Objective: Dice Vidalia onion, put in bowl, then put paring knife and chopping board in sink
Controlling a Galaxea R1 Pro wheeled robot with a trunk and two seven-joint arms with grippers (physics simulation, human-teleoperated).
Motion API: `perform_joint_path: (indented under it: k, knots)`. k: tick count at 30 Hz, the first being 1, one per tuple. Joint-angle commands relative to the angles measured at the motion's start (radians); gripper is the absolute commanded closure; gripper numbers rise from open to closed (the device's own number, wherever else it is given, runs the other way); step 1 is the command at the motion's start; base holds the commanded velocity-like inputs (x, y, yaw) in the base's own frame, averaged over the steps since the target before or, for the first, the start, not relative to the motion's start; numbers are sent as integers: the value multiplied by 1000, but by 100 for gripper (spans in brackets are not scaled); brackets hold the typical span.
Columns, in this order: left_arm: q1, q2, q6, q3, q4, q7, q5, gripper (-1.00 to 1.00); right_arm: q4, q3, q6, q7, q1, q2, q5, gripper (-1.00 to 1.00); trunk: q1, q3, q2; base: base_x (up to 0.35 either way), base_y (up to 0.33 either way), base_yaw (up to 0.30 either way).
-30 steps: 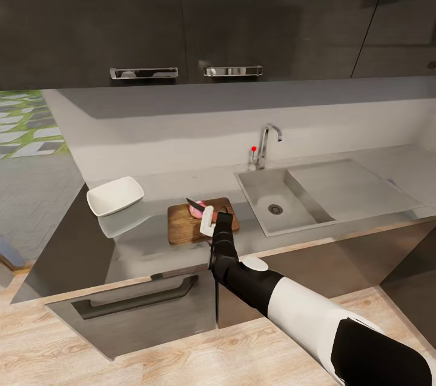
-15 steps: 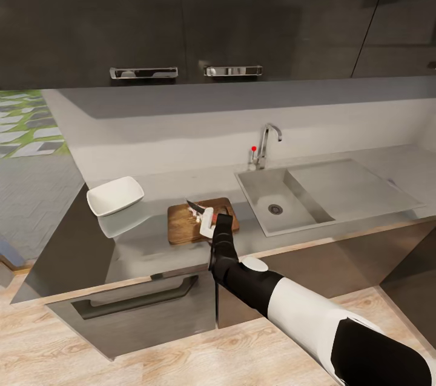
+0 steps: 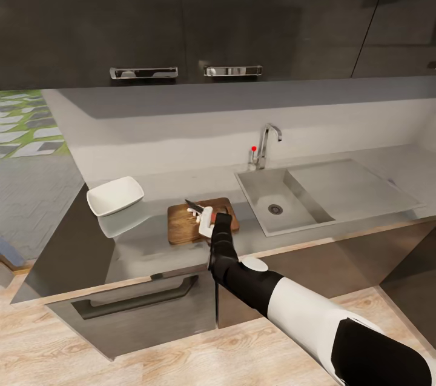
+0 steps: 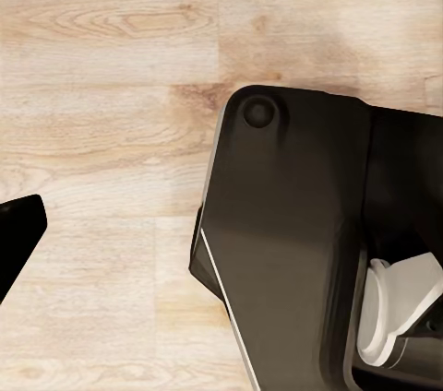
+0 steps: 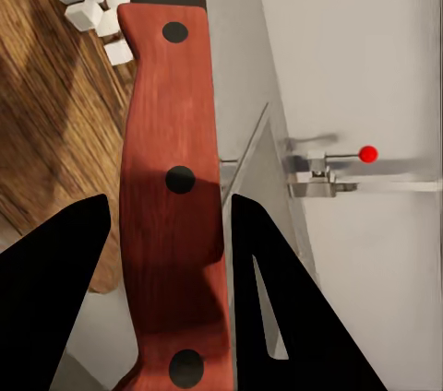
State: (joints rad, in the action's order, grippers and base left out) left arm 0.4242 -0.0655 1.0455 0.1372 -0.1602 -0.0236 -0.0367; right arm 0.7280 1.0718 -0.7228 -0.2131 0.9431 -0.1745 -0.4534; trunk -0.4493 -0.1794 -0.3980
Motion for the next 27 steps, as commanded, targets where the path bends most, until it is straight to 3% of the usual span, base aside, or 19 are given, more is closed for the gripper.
perform_joint_path:
  k: [1,3,5,9,11,15,17,18,23,27]
  knots:
    - [1,0,1,-2,-2,-2,-3,-100,6,3,-2,-4,2,0,0,100,-1,-2,-2,0,0,0]
    - [1,0,1,-2,-2,-2,-3,-100,28,-9,10,-4,2,0,0,100,-1,-2,-2,0,0,0]
    - [1,0,1,-2,-2,-2,-3,-100,63,-51,17,-4,2,0,0,100,-1,-2,-2,0,0,0]
    - [1,0,1,-2,-2,-2,-3,-100,168,-286,21,35,2,0,8,100,-1,-2,-2,0,0,0]
    - [1,0,1,-2,-2,-3,-3,-100,212,-411,22,139,2,0,8,100,-1,-2,-2,0,0,0]
    - [1,0,1,-2,-2,-3,-3,-100,284,-561,21,282,2,0,8,100,-1,-2,-2,0,0,0]
    - [1,0,1,-2,-2,-3,-3,-100,311,-628,21,339,2,25,8,100,-1,-2,-2,0,0,0]
    - [1,0,1,-3,-2,-2,-3,-100,320,-679,22,389,2,51,8,100,-1,-2,-2,0,0,0]
    - [1,0,2,-4,-1,-2,-3,-100,325,-852,52,586,2,144,11,100,-1,-2,-2,0,0,0]
    - [1,0,2,-4,-3,-1,-2,-100,309,-983,96,673,2,179,13,100,-1,-2,-2,0,0,0]
